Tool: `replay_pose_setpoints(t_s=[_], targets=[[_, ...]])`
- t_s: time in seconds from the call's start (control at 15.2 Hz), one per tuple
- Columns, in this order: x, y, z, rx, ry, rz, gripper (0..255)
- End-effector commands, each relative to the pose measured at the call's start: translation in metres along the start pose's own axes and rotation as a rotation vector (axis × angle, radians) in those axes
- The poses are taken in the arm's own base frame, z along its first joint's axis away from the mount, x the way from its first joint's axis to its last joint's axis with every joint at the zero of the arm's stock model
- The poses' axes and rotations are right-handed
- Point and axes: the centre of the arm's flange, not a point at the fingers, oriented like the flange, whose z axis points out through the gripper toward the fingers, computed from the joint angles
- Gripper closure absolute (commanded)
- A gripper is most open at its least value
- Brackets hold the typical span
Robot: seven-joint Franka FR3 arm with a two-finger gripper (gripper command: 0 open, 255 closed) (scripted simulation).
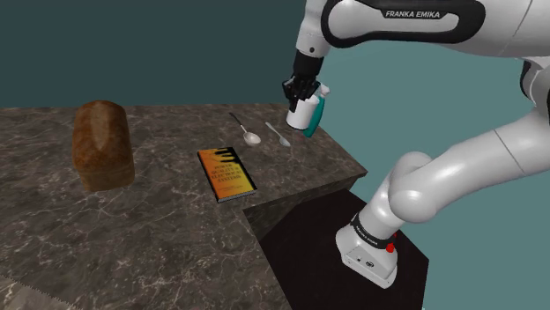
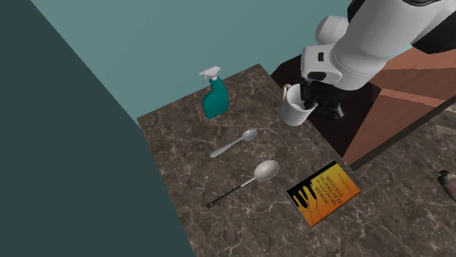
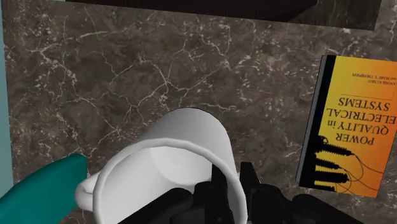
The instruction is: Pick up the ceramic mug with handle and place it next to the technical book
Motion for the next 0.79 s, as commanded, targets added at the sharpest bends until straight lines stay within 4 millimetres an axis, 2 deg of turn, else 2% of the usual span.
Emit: replay_pose_setpoints(t_s=[0.0, 0.26, 0.73], targets=[[-0.021, -0.019, -0.002, -0.001, 0.000, 0.001, 255], [-0.059, -0.056, -0.004, -0.001, 0.000, 0.001, 255], [-0.059, -0.058, 0.033, -0.001, 0.000, 0.001, 255]])
